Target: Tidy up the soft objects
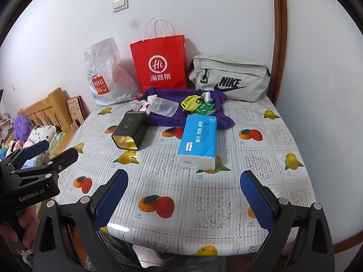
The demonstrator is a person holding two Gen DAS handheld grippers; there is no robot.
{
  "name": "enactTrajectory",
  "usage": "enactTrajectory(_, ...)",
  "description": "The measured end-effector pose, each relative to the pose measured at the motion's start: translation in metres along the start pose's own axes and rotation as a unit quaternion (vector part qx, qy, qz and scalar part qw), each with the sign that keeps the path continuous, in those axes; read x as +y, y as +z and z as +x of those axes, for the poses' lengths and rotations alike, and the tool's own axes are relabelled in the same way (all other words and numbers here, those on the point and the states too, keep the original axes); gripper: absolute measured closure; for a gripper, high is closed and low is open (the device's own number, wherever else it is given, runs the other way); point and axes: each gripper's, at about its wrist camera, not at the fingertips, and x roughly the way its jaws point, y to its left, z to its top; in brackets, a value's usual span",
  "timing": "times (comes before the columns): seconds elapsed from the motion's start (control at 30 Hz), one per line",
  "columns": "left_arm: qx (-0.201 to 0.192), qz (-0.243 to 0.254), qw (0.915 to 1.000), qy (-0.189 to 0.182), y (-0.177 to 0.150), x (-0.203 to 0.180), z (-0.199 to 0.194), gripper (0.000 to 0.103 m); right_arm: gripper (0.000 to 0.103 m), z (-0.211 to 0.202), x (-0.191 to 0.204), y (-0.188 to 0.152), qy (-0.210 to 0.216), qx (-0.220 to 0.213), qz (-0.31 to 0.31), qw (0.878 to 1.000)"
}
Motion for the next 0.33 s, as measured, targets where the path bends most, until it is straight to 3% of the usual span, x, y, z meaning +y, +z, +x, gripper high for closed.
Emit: enactTrajectory(0.33, 0.0, 0.001, 1.0, 0.0, 0.0002, 0.0003, 0.0, 0.007, 0.005, -0.0007, -0.001, -0.0009, 0.001, -0.001, 0.0, 1.0)
